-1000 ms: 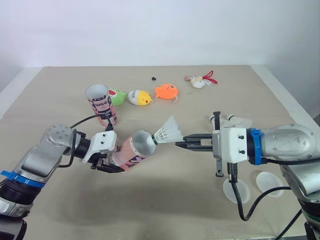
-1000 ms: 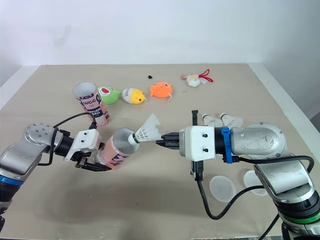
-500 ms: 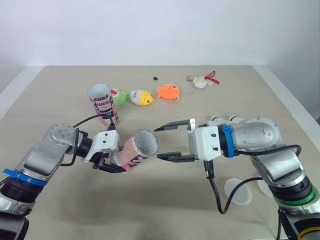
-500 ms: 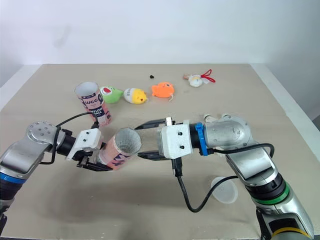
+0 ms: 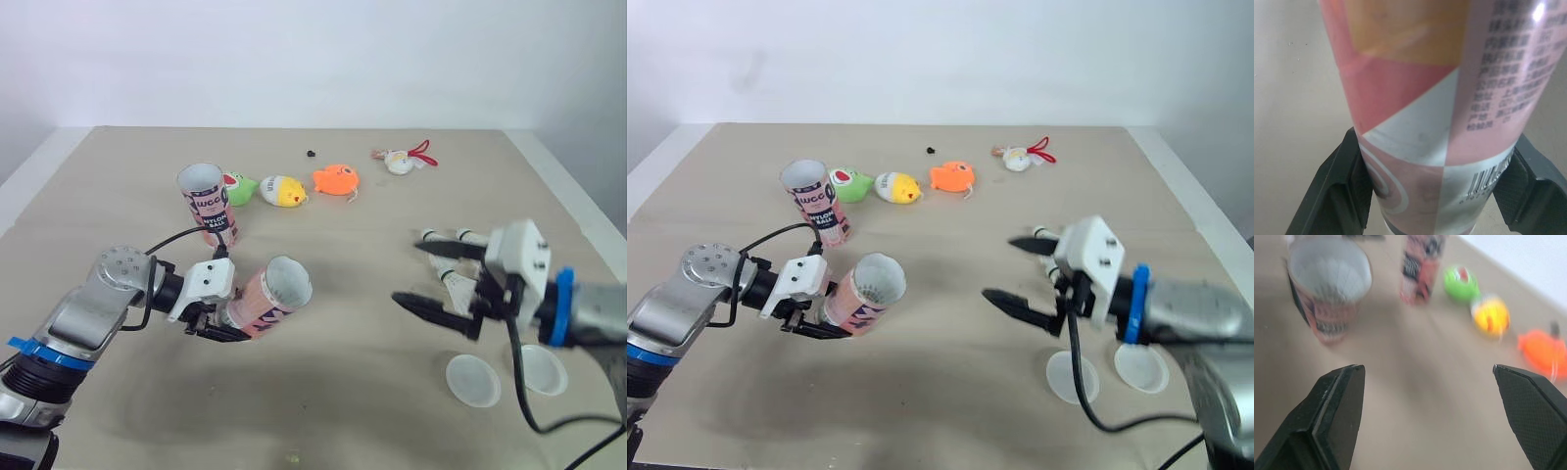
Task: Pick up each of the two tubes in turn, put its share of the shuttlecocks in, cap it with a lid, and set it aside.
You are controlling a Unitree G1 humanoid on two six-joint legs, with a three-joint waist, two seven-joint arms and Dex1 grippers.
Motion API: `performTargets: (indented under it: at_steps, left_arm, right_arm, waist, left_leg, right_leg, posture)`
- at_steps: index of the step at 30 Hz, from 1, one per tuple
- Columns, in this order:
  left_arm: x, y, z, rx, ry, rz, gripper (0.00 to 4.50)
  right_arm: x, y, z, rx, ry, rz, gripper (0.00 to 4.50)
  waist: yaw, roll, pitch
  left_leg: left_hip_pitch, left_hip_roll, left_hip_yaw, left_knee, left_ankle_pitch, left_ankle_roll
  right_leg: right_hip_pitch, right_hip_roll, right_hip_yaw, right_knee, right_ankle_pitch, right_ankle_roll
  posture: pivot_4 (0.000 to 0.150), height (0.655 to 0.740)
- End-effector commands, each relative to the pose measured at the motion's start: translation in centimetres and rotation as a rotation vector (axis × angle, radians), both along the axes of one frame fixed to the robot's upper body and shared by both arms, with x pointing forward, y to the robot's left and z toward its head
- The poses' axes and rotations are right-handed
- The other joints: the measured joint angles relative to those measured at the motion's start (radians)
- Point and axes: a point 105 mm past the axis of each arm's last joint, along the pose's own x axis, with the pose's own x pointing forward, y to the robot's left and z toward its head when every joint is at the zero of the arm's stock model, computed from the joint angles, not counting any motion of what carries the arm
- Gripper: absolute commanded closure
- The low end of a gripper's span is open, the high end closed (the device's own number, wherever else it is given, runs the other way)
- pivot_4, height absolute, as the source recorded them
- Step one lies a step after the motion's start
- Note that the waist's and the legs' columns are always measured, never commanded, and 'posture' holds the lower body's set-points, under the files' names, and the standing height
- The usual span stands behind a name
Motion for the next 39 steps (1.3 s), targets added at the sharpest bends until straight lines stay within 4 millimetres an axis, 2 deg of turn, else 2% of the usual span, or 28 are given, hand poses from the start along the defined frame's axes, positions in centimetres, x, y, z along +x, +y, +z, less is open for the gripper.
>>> performTargets:
  at_steps: [1, 3, 8, 17, 22, 39]
  left_arm:
    - [-0.7, -0.2, -2.2, 0.041, 0.102, -0.036, 1.72]
    - [-0.6, -0.4, -2.2, 0.041, 0.101, -0.046, 1.72]
    - [-0.6, -0.8, -2.4, 0.036, 0.109, -0.069, 1.72]
    - [-0.6, -0.8, -2.5, 0.029, 0.109, -0.055, 1.72]
    - [-0.7, -0.5, -2.5, 0.028, 0.114, -0.038, 1.72]
    - [-1.3, -0.4, -2.2, 0.025, 0.114, -0.018, 1.72]
  right_arm:
    - [-0.8, -1.7, -0.6, -0.013, -0.037, -0.17, 0.02]
    - [-1.1, -2.9, -1.6, -0.009, -0.016, -0.249, 0.02]
    - [-0.9, -5.5, -3.3, -0.029, -0.023, -0.402, 0.02]
    - [0.5, -7.3, -7.4, -0.042, 0.048, -0.491, 0.02]
    - [1.6, -8.5, -7.7, -0.017, 0.045, -0.54, 0.02]
    - [4.4, -8.2, -9.3, -0.016, 0.052, -0.511, 0.02]
  waist:
    - [-0.003, 0.0, 0.0]
    - [-0.004, 0.0, 0.0]
    - [-0.006, 0.0, 0.0]
    - [-0.003, 0.001, 0.0]
    - [-0.003, 0.001, 0.0]
    - [-0.006, 0.001, 0.0]
  left_leg:
    - [0.0, 0.0, 0.0, 0.001, 0.0, 0.0]
    - [0.001, -0.001, 0.0, 0.001, 0.0, 0.0]
    - [0.006, -0.001, 0.003, 0.005, 0.001, 0.0]
    - [0.006, -0.002, 0.006, 0.005, 0.001, 0.0]
    - [0.006, -0.002, 0.005, 0.005, 0.001, 0.0]
    - [0.006, -0.002, 0.006, 0.003, 0.0, 0.0]
  right_leg:
    - [0.0, 0.0, 0.0, 0.0, 0.0, 0.001]
    - [0.001, -0.001, 0.001, 0.0, -0.002, 0.008]
    - [0.006, -0.002, 0.004, -0.001, 0.0, 0.009]
    - [0.006, -0.003, 0.006, -0.001, 0.0, 0.011]
    - [0.006, -0.003, 0.007, -0.001, 0.0, 0.011]
    - [0.005, -0.002, 0.006, -0.001, 0.0, 0.011]
  posture:
    - [0.15, 0.74]
    - [0.15, 0.74]
    - [0.15, 0.74]
    - [0.15, 0.74]
    - [0.15, 0.74]
    - [0.15, 0.74]
